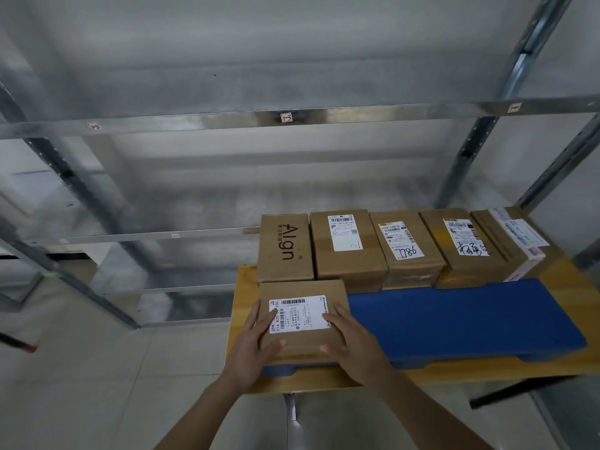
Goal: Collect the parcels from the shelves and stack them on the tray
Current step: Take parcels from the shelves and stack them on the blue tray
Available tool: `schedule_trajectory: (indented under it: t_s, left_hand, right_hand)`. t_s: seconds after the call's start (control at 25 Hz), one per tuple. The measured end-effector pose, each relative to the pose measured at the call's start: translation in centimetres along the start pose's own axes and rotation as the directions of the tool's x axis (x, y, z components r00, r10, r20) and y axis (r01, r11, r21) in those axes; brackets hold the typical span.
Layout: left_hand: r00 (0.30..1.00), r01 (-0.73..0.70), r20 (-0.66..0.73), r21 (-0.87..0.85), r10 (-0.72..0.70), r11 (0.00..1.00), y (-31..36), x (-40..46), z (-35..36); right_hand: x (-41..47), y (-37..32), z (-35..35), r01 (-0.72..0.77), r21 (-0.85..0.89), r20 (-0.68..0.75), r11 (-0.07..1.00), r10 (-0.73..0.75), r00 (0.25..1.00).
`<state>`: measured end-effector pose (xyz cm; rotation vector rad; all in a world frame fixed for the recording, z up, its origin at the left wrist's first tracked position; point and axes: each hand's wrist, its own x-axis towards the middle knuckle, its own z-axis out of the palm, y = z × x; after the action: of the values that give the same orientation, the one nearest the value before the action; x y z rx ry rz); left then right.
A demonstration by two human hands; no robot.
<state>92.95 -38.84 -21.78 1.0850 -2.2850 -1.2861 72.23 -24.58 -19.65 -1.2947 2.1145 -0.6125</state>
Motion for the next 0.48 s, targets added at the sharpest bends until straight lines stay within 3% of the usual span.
schedule_trajectory:
  t_s: [0.48]
  left_hand:
    - [1.000,0.014,0.001,0.007,-0.014,1.000,0.30,0.18,0.10]
  right_hand:
    - [0.54,-0.19,-0.86,-0.015,-0.020,0.031,1.000,0.015,0.999]
